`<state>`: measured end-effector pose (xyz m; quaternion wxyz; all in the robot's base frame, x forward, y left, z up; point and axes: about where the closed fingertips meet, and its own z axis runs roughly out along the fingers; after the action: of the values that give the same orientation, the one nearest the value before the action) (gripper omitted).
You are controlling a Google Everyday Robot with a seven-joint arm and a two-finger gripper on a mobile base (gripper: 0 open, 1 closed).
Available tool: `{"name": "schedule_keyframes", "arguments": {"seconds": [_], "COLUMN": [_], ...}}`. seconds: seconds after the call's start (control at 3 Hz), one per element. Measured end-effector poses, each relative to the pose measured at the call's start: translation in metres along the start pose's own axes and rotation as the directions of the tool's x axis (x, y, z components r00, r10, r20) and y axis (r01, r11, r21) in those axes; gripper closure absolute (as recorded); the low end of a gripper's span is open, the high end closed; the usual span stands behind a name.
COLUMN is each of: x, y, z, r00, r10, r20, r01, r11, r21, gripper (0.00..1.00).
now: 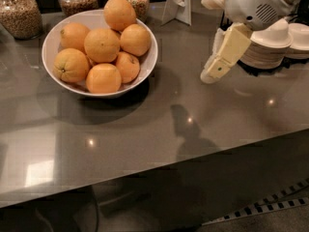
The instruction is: Pick orange from white bowl
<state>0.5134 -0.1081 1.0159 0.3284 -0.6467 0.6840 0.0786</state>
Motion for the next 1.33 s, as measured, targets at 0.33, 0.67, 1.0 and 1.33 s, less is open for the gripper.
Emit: {"name": "schedule_keyframes", "arguments": {"seconds": [0.33,0.67,1.0,1.33], "x": [-0.052,-0.052,-0.056,-0.071], "y": [-0.006,-0.006,-0.011,-0.029], "z": [0.019,0.019,0.026,0.046], "r00": [0.988,0.988,0.982,0.946], "r10": [-0.109,-0.109,-0.164,-0.316], "r20": [0.106,0.106,0.097,0.075], "r01": [0.115,0.115,0.168,0.316], "r11": [0.9923,0.9922,0.9853,0.9487], "r21": [-0.048,-0.048,-0.030,0.006], "gripper": [0.00,0.00,0.00,0.00]}}
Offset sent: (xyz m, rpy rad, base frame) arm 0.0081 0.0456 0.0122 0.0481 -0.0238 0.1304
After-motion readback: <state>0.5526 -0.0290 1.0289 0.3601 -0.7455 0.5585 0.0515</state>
